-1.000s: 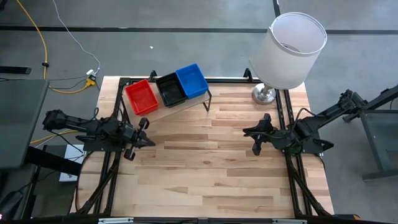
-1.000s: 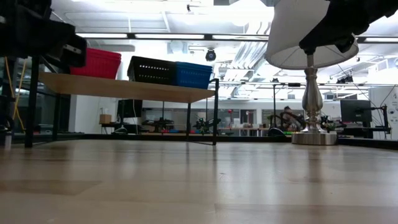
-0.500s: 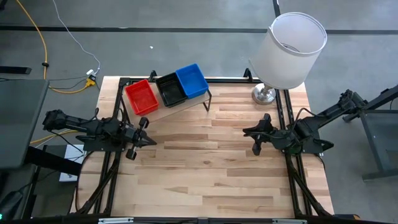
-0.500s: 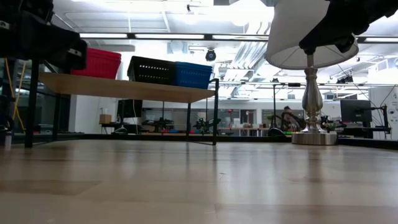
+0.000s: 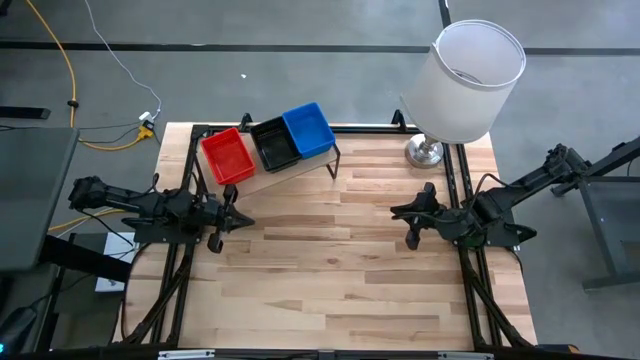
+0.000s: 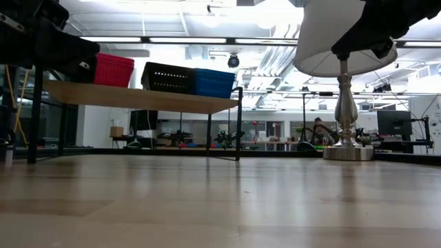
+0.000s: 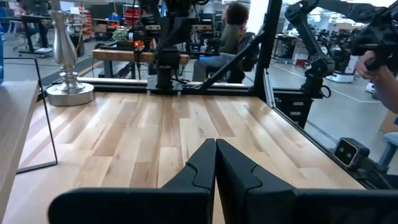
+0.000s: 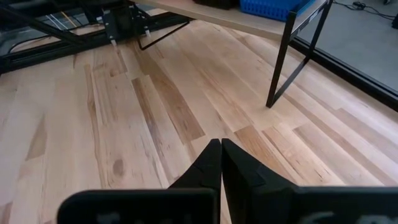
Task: Stack baskets on shelf by color
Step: Return to Home Position
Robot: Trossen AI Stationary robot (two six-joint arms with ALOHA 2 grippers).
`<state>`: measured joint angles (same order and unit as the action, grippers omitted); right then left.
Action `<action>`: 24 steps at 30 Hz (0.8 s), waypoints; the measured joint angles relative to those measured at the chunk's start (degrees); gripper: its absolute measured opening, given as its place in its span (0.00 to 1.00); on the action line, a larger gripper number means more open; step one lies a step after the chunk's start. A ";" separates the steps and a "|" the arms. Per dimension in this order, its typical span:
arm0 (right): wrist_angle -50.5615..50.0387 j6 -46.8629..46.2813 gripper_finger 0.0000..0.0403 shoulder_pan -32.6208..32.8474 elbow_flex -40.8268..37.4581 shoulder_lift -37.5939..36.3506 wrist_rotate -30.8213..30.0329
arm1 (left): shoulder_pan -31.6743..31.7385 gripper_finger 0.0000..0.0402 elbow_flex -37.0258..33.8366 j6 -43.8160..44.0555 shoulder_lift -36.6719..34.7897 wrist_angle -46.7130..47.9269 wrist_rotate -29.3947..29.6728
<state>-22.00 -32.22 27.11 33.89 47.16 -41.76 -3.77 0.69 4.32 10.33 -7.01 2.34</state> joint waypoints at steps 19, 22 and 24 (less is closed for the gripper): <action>22.85 20.89 0.00 -6.09 -14.14 -14.29 22.52 | -0.02 0.00 0.02 0.02 0.00 -0.04 -0.14; 26.23 23.67 0.00 -13.42 -15.98 -17.83 28.04 | -0.02 0.00 0.02 0.02 0.00 -0.04 -0.14; 25.68 23.89 0.00 -18.90 -16.71 -19.81 33.36 | -0.02 0.00 0.02 0.02 0.00 -0.05 -0.14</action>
<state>3.68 -8.33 8.21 17.18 27.35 -8.40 -3.79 0.71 4.34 10.33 -7.05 2.20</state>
